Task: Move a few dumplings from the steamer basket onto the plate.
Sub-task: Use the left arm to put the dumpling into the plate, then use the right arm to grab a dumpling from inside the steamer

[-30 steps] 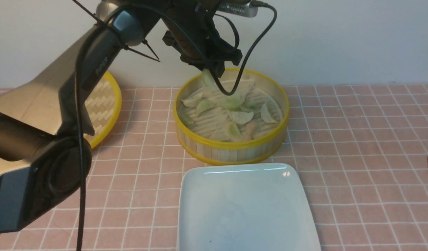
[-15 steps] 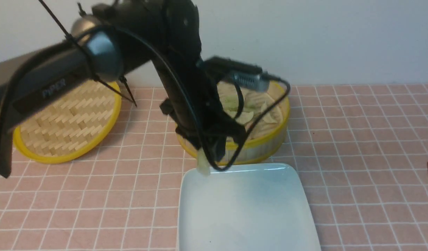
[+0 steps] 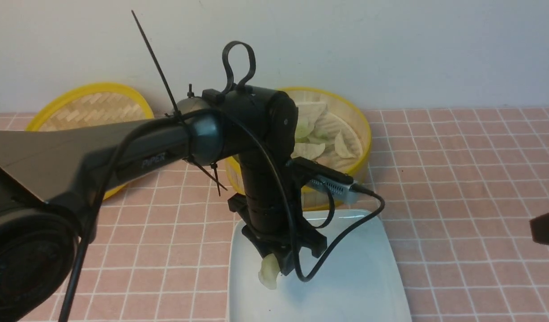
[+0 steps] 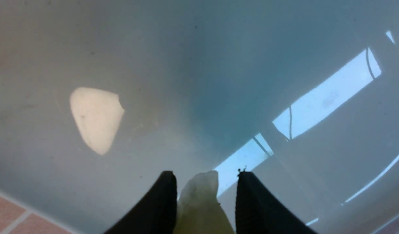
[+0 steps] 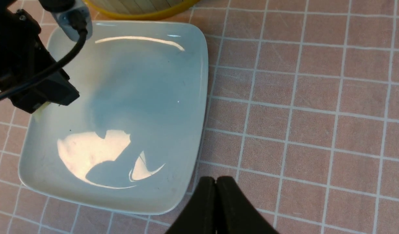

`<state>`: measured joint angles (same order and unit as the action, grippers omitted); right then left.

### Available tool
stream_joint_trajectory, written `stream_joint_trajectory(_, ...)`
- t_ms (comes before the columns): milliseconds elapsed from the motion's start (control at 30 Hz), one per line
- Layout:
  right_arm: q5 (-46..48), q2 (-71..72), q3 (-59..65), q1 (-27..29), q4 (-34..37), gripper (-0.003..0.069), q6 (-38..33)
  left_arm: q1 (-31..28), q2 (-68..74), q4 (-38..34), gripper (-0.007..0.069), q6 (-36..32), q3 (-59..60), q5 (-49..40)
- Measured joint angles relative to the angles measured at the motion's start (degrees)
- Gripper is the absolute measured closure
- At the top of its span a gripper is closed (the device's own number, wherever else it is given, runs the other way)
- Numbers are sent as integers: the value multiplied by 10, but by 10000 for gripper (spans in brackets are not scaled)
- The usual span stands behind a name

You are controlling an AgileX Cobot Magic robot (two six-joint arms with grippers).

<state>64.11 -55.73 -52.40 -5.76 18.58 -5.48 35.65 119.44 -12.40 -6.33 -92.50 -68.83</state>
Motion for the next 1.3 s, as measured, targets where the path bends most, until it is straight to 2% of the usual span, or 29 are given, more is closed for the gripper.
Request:
stream_joint_trajectory(33,1,-3,-2,0,1,672,0,0,0,0,368,0,0,0)
stream_joint_trajectory(67,1,-25,-20,0,9,672,-7,0,0,0,314,0,-5,-1)
stream_joint_trajectory(167,1,-80,-65,0,31,672,-29,0,0,-2,237,1,-26,-2)
stream_joint_trajectory(267,-1,-144,-113,0,50,672,-53,0,0,-2,236,1,-53,-2)
stream_joint_trajectory(300,-2,-158,-123,0,51,672,-56,0,-2,-1,252,1,-58,-2)
stream_joint_trajectory(367,-4,-207,-166,0,56,672,-69,0,-15,9,333,4,-65,-2)
stream_joint_trajectory(433,-5,-268,-214,0,56,672,-77,0,-49,39,475,16,-65,-5)
stream_joint_trajectory(500,-5,-309,-256,-5,56,669,-83,-2,-87,68,569,32,-65,-8)
stream_joint_trajectory(600,-8,-375,-314,-21,53,667,-97,-11,-152,91,622,56,-50,-12)
stream_joint_trajectory(767,-20,-479,-413,-64,26,645,-101,-37,-274,99,631,78,21,-16)
stream_joint_trajectory(867,-38,-534,-462,-86,4,614,-101,-42,-334,100,631,91,71,-18)
stream_joint_trajectory(1033,-65,-664,-573,-118,-36,484,-103,-42,-454,99,631,125,172,-20)
stream_joint_trajectory(1133,-73,-733,-638,-131,-69,379,-100,-42,-508,99,631,142,215,-20)
stream_joint_trajectory(1300,-81,-820,-709,-135,-115,267,-47,-42,-576,99,631,153,254,-29)
